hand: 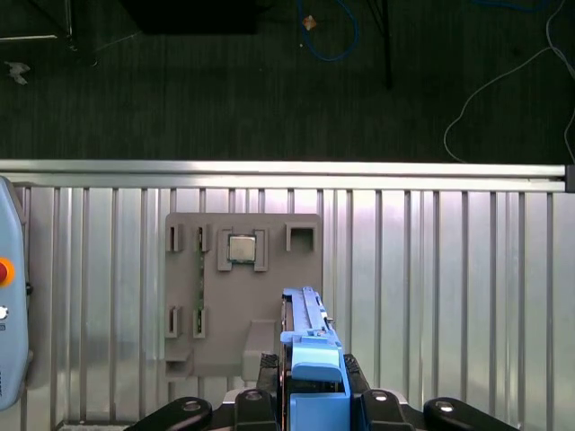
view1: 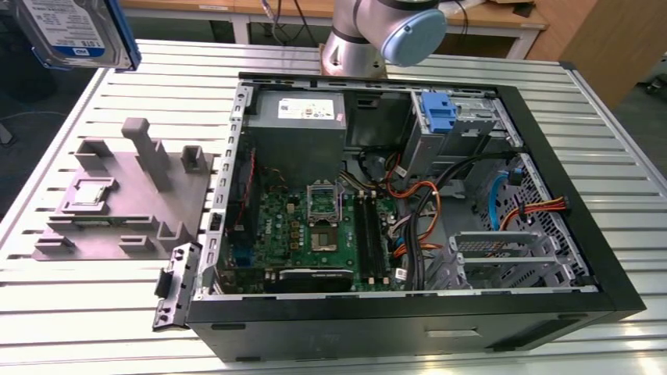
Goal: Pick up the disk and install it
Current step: 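Pick up the disk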
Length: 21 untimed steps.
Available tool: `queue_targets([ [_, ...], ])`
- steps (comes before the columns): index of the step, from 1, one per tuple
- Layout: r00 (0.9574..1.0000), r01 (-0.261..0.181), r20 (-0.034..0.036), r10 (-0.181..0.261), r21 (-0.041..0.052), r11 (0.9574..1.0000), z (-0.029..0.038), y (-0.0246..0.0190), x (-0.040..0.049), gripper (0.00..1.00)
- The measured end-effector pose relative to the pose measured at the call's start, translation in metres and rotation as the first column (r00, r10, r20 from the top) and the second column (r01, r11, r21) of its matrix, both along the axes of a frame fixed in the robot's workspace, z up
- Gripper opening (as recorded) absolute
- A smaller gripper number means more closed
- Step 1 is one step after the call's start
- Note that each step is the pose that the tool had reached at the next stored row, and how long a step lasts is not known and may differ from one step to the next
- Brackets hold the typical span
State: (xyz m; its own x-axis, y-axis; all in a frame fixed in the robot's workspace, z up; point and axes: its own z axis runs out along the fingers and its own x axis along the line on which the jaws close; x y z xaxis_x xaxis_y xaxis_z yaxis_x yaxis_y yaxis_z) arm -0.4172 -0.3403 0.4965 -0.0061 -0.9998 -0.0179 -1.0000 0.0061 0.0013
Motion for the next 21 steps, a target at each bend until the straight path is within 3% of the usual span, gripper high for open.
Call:
queue_targets([
  [8, 1.0, 0.0, 0.0, 0.0, 0.0001, 1.0, 0.0, 0.0, 0.026, 0.36],
  [11, 1.0, 0.0, 0.0, 0.0, 0.0, 1.0, 0.0, -0.0025, 0.0273, 0.36],
  [17, 1.0, 0.0, 0.0, 0.0, -0.0002, 1.0, 0.0, -0.0151, 0.0281, 0.36],
  [21, 1.0, 0.0, 0.0001, 0.0, -0.0002, 1.0, -0.0001, -0.0155, 0.0281, 0.36],
])
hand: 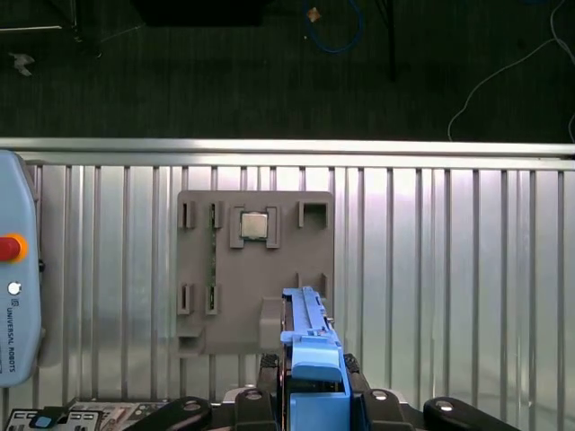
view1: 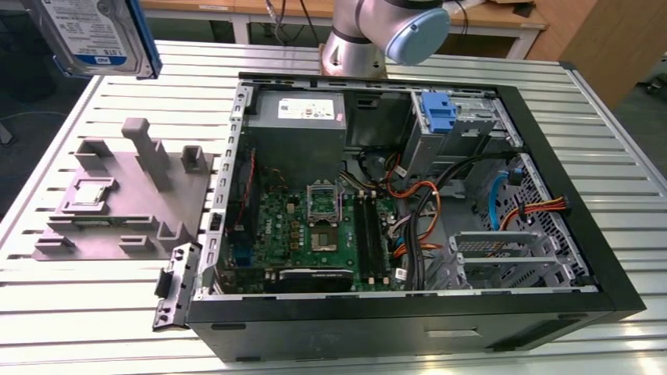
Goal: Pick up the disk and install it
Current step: 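Pick up the disk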
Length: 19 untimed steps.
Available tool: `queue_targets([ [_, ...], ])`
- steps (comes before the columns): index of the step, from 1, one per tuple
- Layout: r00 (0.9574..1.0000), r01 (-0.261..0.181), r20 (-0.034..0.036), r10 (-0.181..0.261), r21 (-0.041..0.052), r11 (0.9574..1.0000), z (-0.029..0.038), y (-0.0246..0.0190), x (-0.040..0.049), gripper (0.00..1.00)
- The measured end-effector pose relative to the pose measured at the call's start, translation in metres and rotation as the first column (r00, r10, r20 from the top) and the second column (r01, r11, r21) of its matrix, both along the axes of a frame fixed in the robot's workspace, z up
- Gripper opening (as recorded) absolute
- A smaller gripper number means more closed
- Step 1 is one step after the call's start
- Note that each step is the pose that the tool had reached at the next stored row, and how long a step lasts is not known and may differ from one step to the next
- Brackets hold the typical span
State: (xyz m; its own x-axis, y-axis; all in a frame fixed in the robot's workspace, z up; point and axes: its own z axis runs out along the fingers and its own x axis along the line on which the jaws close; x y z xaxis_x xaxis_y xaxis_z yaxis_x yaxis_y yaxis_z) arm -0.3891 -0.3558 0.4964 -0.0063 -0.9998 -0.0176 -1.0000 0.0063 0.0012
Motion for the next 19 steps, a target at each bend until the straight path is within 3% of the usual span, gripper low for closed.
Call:
queue_targets([
  [2, 1.0, 0.0, 0.0001, 0.0, 0.0, 1.0, -0.0001, -0.0001, 0.0024, 0.36],
  [7, 1.0, 0.0, 0.0002, 0.0, 0.0001, 1.0, -0.0002, -0.0008, 0.0206, 0.36],
  [10, 1.0, 0.0, 0.0001, 0.0, -0.0008, 1.0, -0.0003, -0.0026, 0.0258, 0.36],
  [19, 1.0, 0.0, 0.0002, 0.0, -0.0055, 1.0, -0.0017, -0.0235, 0.0307, 0.36],
])
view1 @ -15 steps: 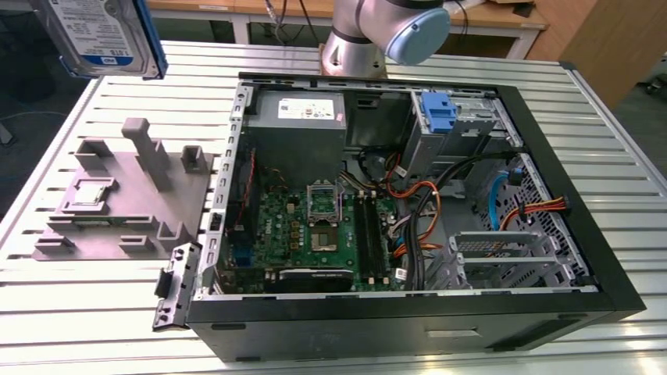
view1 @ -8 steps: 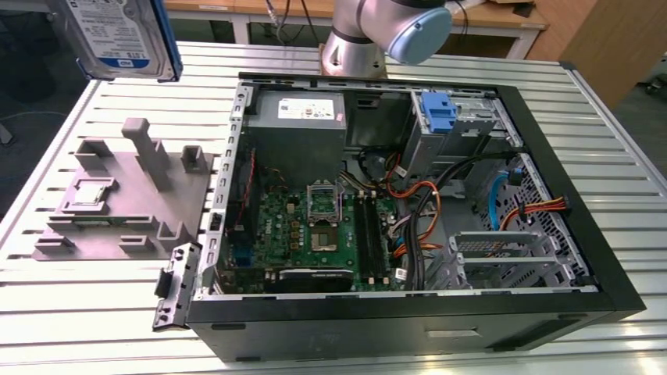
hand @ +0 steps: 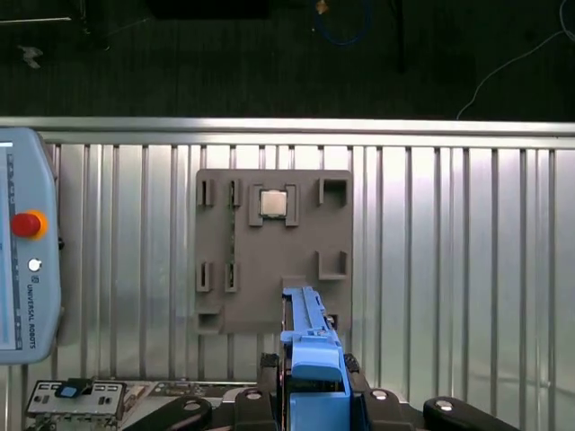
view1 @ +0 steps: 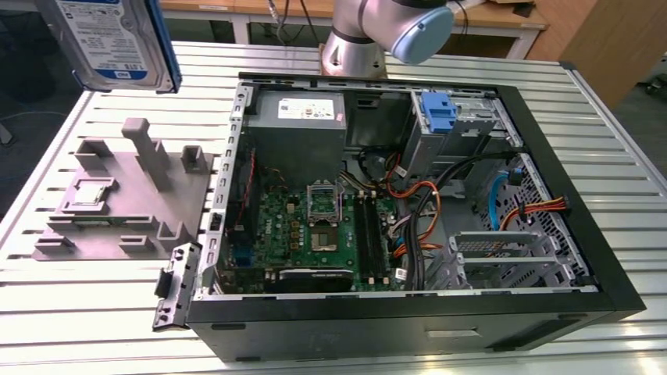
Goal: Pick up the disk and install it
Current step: 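Pick up the disk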
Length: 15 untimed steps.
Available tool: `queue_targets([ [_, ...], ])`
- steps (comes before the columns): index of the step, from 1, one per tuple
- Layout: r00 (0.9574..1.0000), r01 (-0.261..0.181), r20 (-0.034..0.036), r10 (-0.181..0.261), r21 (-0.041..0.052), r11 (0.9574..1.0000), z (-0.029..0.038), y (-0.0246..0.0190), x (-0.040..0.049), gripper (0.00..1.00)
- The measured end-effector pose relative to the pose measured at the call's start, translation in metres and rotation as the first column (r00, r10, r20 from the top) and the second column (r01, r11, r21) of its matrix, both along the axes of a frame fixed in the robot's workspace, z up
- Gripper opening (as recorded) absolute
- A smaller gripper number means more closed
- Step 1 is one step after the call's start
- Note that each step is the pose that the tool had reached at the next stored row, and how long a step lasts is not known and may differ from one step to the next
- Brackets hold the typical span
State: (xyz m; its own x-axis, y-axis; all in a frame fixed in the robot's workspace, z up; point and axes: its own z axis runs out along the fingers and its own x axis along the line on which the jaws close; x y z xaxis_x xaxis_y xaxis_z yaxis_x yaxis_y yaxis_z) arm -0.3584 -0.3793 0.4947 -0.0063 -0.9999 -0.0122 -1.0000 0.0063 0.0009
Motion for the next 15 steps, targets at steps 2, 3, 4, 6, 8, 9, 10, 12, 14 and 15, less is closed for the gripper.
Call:
queue_targets([
  [2, 1.0, 0.0, -0.0002, 0.0, -0.0001, 1.0, -0.0003, -0.0015, 0.0084, 0.36],
  [3, 1.0, 0.0, -0.0002, 0.0, -0.0001, 1.0, -0.0005, -0.0018, 0.0129, 0.36],
  [4, 1.0, 0.0, -0.0003, 0.0, -0.0002, 1.0, -0.0006, -0.0019, 0.0174, 0.36],
  [6, 1.0, 0.0, -0.0001, 0.0, -0.0001, 1.0, -0.0011, -0.002, 0.0268, 0.36],
  [8, 1.0, 0.0, -0.0003, 0.0, -0.0002, 1.0, -0.0015, -0.0021, 0.0358, 0.36],
  [9, 1.0, 0.0, -0.0004, 0.0, -0.0002, 1.0, -0.0018, -0.0021, 0.04, 0.36],
  [10, 1.0, 0.0, -0.0001, 0.0, 0.0, 1.0, -0.0022, -0.0021, 0.0446, 0.36],
  [12, 1.0, 0.0, -0.0002, 0.0, -0.0001, 1.0, -0.0025, -0.0021, 0.0539, 0.36],
  [14, 1.0, 0.0, -0.0004, 0.0, -0.0003, 1.0, -0.0027, -0.0022, 0.0613, 0.36],
  [15, 1.0, 0.0, -0.0002, 0.0, -0.0001, 1.0, -0.0029, -0.0025, 0.063, 0.36],
])
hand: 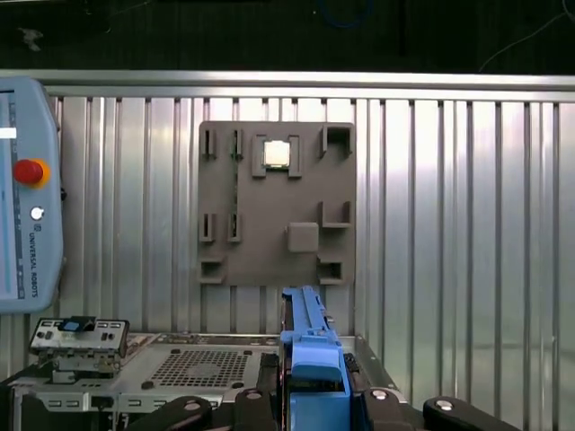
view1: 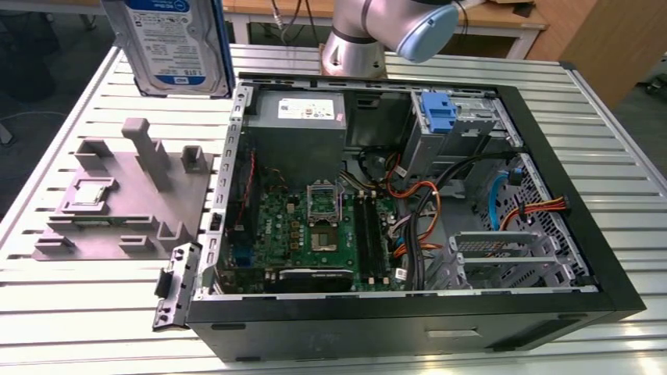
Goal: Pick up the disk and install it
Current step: 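Pick up the disk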
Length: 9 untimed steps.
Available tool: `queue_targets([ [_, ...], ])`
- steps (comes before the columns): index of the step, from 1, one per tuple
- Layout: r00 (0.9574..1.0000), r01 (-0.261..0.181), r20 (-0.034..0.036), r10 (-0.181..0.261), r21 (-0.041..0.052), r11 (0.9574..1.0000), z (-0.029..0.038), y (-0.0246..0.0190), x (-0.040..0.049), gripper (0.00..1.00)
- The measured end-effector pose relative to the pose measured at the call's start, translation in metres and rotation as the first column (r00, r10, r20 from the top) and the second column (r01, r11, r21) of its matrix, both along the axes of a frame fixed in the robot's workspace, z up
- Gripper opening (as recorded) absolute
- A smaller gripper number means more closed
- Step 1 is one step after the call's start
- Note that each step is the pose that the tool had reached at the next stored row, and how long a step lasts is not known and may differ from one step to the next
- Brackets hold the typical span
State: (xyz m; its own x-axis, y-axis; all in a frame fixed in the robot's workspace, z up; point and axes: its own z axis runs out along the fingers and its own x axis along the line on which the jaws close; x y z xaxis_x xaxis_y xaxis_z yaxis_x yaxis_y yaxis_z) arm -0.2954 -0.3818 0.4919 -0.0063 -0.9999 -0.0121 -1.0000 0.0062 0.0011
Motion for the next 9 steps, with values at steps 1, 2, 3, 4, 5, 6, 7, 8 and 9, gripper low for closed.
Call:
queue_targets([
  [1, 1.0, 0.0, 0.0001, 0.0, 0.0, 1.0, -0.0001, -0.0009, 0.001, 0.36],
  [2, 1.0, 0.0, 0.0, 0.0, -0.0001, 1.0, -0.0001, -0.0026, 0.0016, 0.36],
  [3, 1.0, 0.0, -0.0001, 0.0, -0.0002, 1.0, -0.0002, -0.0049, 0.0022, 0.36],
  [4, 1.0, 0.0, 0.0, 0.0, -0.0001, 1.0, -0.0003, -0.0073, 0.0026, 0.36],
  [5, 1.0, 0.0, -0.0001, 0.0, -0.0002, 1.0, -0.0004, -0.0096, 0.003, 0.36],
  [6, 1.0, 0.0, 0.0, 0.0, -0.0002, 1.0, -0.0005, -0.012, 0.0035, 0.36],
  [7, 1.0, 0.0, 0.0, 0.0, -0.0003, 1.0, -0.0006, -0.0143, 0.004, 0.36],
  [8, 1.0, 0.0, 0.0001, 0.0, -0.0003, 1.0, -0.0009, -0.016, 0.005, 0.36],
  [9, 1.0, 0.0, 0.0001, 0.0, -0.0003, 1.0, -0.0013, -0.0169, 0.0069, 0.36],
])
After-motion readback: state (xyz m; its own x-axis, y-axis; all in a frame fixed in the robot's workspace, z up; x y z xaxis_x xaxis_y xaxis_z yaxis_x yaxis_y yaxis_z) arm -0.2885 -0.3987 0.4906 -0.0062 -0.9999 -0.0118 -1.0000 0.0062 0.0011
